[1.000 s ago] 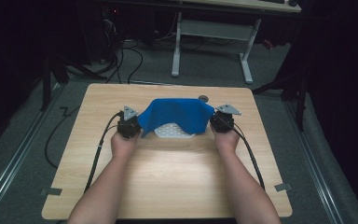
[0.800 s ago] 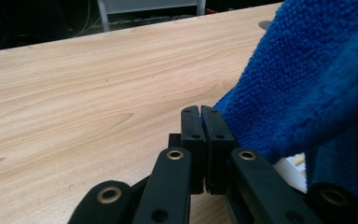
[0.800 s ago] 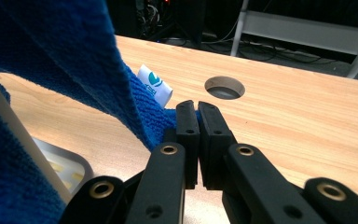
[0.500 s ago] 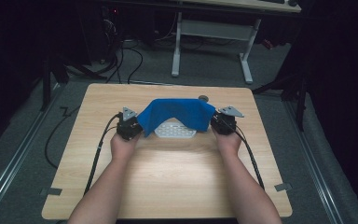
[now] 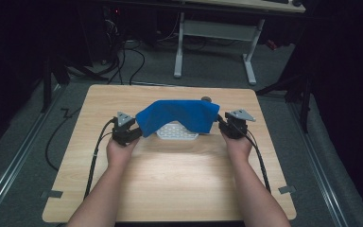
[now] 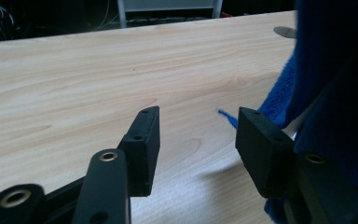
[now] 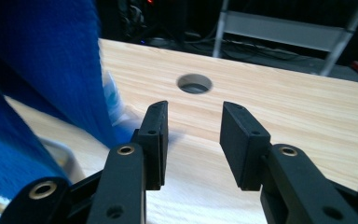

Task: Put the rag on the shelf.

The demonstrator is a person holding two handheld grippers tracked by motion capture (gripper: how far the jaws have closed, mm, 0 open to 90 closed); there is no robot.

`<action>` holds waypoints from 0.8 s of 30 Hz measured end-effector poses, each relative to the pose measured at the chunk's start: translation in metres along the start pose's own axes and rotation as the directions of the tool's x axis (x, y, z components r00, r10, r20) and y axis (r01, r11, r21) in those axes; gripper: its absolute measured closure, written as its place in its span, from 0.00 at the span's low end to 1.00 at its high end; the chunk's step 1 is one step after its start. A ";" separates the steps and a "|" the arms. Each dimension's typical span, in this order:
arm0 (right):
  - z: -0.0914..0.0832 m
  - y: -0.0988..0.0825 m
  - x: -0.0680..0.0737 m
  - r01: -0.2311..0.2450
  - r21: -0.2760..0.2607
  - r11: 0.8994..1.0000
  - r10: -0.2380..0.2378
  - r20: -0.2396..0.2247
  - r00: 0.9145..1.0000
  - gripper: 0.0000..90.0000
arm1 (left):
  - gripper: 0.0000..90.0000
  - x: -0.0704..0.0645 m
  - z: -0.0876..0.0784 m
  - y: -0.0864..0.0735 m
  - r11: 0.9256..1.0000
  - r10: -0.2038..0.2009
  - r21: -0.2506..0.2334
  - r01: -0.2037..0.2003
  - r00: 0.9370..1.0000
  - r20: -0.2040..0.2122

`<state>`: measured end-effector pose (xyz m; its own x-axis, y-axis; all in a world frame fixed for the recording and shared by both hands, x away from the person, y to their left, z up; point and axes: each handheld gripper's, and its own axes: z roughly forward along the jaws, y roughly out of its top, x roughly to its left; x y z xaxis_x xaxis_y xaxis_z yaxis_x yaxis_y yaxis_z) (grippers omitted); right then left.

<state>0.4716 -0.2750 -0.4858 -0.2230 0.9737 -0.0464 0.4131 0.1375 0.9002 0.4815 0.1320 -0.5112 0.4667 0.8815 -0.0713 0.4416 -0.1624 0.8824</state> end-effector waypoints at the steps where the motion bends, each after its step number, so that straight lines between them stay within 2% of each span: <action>1: -0.002 0.000 -0.001 0.000 0.004 1.000 0.000 0.005 1.000 0.68 | 0.55 0.000 -0.001 -0.001 1.000 0.005 0.003 -0.005 1.000 -0.007; 5: -0.012 -0.002 -0.006 0.002 -0.024 1.000 -0.002 0.014 1.000 0.68 | 0.54 0.002 -0.007 -0.006 1.000 0.012 0.007 -0.012 1.000 -0.025; 10: -0.023 -0.005 -0.009 0.021 -0.010 1.000 -0.021 0.020 1.000 0.66 | 0.54 0.004 -0.017 -0.012 1.000 0.016 0.009 -0.016 0.999 -0.042; 13: -0.032 -0.008 -0.009 0.026 -0.037 0.999 -0.025 0.016 1.000 0.66 | 0.55 0.003 -0.026 -0.015 1.000 0.022 0.004 -0.022 0.999 -0.049; 15: -0.036 -0.009 -0.008 0.039 -0.023 0.999 -0.039 0.013 0.999 0.66 | 0.55 0.003 -0.030 -0.016 1.000 0.023 0.009 -0.023 0.999 -0.049; 19: -0.048 -0.014 -0.005 0.045 -0.041 0.998 -0.045 0.007 0.999 0.65 | 0.55 0.000 -0.041 -0.020 1.000 0.029 0.005 -0.029 0.998 -0.050; 20: -0.050 -0.015 -0.004 0.041 -0.029 0.999 -0.041 0.002 0.999 0.65 | 0.55 -0.001 -0.043 -0.021 0.999 0.035 0.009 -0.035 0.998 -0.050; 24: -0.061 -0.021 0.000 0.064 -0.034 0.997 -0.065 -0.004 0.998 0.64 | 0.54 -0.005 -0.053 -0.027 0.999 0.044 0.011 -0.044 0.998 -0.052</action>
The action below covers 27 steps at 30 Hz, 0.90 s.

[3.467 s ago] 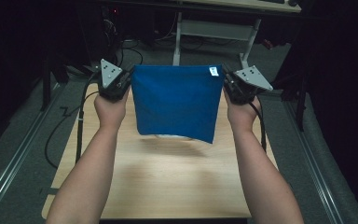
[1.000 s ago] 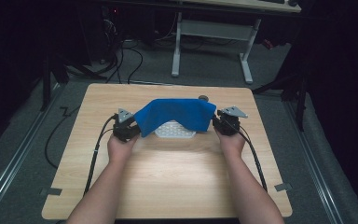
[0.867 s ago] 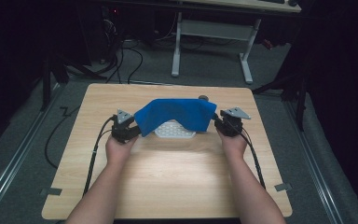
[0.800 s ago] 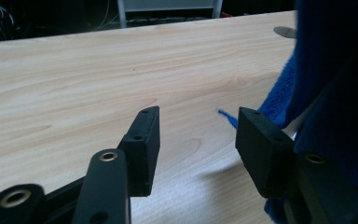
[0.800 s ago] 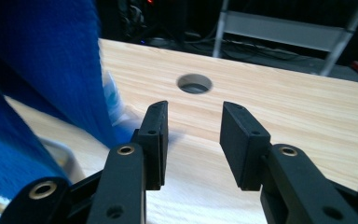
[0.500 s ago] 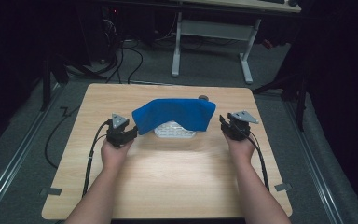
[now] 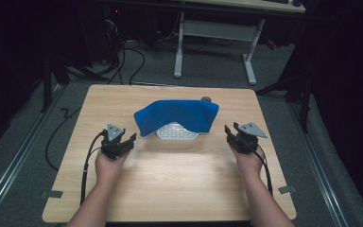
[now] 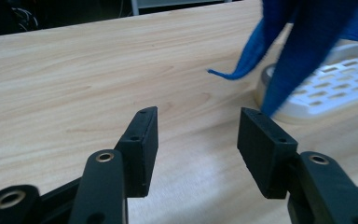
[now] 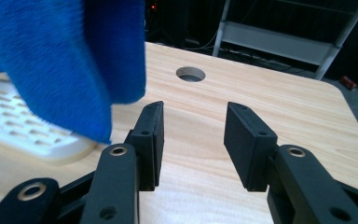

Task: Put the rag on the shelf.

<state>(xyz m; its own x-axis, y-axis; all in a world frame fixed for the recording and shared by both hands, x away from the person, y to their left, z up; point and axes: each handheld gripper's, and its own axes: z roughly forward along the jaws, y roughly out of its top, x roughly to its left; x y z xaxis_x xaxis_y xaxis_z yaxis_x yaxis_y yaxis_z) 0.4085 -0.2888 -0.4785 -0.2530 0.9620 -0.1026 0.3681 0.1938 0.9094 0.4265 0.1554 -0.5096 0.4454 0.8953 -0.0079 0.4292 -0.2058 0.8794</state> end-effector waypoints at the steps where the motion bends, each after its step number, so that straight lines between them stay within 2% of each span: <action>1: -0.002 -0.001 0.001 0.005 0.014 1.000 -0.005 -0.005 1.000 0.62 | 0.53 -0.001 -0.003 -0.002 1.000 -0.002 0.000 0.002 1.000 0.002; 4: -0.013 -0.008 0.007 0.022 0.009 1.000 -0.021 -0.013 1.000 0.62 | 0.52 -0.005 -0.012 -0.007 1.000 0.008 0.012 -0.008 1.000 0.013; 6: -0.019 -0.013 0.011 0.044 0.021 0.999 -0.043 -0.020 0.999 0.61 | 0.52 -0.008 -0.018 -0.012 1.000 0.002 0.014 -0.003 1.000 0.029; 11: -0.037 -0.028 0.022 0.065 0.039 0.997 -0.064 -0.044 0.997 0.60 | 0.52 -0.018 -0.035 -0.024 1.000 -0.019 0.022 0.017 0.997 0.075; 13: -0.045 -0.033 0.027 0.069 0.048 0.996 -0.066 -0.053 0.996 0.60 | 0.52 -0.025 -0.041 -0.029 0.999 -0.015 0.036 0.011 0.995 0.101; 15: -0.051 -0.039 0.032 0.074 0.063 0.995 -0.071 -0.061 0.996 0.59 | 0.51 -0.035 -0.048 -0.033 0.999 0.015 0.050 -0.021 0.992 0.125; 20: -0.067 -0.050 0.041 0.070 0.083 0.994 -0.062 -0.097 0.993 0.56 | 0.50 -0.063 -0.063 -0.043 0.990 0.098 0.080 -0.112 0.981 0.169; 22: -0.075 -0.054 0.045 0.082 0.081 0.993 -0.074 -0.103 0.992 0.55 | 0.50 -0.072 -0.068 -0.051 0.990 0.093 0.089 -0.112 0.976 0.197; 23: -0.080 -0.057 0.047 0.089 0.080 0.993 -0.081 -0.107 0.991 0.55 | 0.51 -0.077 -0.069 -0.055 0.987 0.083 0.114 -0.110 0.973 0.215; 25: -0.089 -0.067 0.050 0.114 0.086 0.990 -0.104 -0.112 0.988 0.55 | 0.50 -0.088 -0.072 -0.059 0.979 0.098 0.149 -0.137 0.965 0.244; 27: -0.095 -0.075 0.052 0.121 0.128 0.984 -0.104 -0.134 0.986 0.54 | 0.49 -0.100 -0.075 -0.063 0.967 0.145 0.166 -0.191 0.956 0.257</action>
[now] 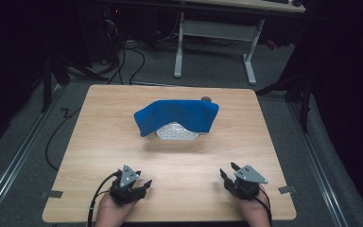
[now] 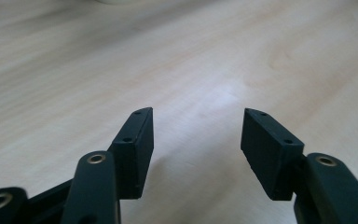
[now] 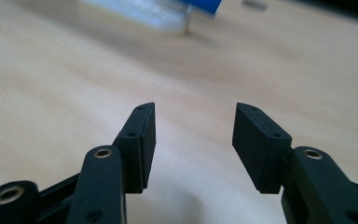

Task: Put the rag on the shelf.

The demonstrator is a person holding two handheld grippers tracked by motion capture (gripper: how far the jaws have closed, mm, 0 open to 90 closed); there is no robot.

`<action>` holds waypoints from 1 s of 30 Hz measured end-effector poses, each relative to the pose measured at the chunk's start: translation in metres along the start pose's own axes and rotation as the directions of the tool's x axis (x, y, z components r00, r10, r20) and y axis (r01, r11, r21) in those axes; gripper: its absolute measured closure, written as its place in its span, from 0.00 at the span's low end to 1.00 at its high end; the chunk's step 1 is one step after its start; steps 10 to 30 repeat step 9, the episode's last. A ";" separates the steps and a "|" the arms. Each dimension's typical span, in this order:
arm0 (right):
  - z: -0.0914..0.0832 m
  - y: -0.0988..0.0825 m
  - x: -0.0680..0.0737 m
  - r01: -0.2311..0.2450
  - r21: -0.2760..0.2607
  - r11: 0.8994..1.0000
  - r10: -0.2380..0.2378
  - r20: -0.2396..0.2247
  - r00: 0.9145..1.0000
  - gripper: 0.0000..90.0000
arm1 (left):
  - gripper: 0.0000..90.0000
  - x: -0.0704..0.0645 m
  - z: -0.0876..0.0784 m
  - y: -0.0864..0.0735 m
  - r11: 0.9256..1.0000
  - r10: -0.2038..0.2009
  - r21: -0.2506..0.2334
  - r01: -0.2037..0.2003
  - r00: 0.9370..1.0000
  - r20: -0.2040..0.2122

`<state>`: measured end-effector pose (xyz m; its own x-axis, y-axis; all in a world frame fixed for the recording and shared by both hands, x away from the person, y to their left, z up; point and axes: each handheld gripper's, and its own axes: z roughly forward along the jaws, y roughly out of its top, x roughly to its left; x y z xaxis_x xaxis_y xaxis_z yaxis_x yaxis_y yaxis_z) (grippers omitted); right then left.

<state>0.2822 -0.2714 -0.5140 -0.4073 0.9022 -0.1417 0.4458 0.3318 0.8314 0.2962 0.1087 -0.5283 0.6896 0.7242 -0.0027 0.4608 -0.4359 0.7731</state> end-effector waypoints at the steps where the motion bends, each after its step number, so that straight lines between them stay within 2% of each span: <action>1: -0.002 -0.003 0.002 0.007 0.010 1.000 -0.007 -0.008 1.000 0.54 | 0.49 -0.005 0.001 -0.001 1.000 0.022 0.012 -0.022 1.000 0.003; 3: -0.005 -0.006 0.005 0.013 0.016 1.000 -0.013 -0.018 1.000 0.54 | 0.49 -0.012 0.004 0.000 0.999 0.047 0.019 -0.047 0.999 0.012; 5: -0.006 -0.006 0.007 0.012 0.014 1.000 -0.012 -0.025 1.000 0.54 | 0.49 -0.014 0.006 0.001 0.998 0.055 0.017 -0.055 0.998 0.015; 9: -0.003 -0.005 0.010 0.016 0.016 1.000 -0.015 -0.033 0.999 0.53 | 0.49 -0.011 0.006 0.001 0.999 0.039 0.015 -0.039 0.999 0.012; 30: -0.003 -0.005 0.010 0.016 0.016 1.000 -0.015 -0.033 0.999 0.53 | 0.49 -0.011 0.006 0.001 0.999 0.039 0.015 -0.039 0.999 0.012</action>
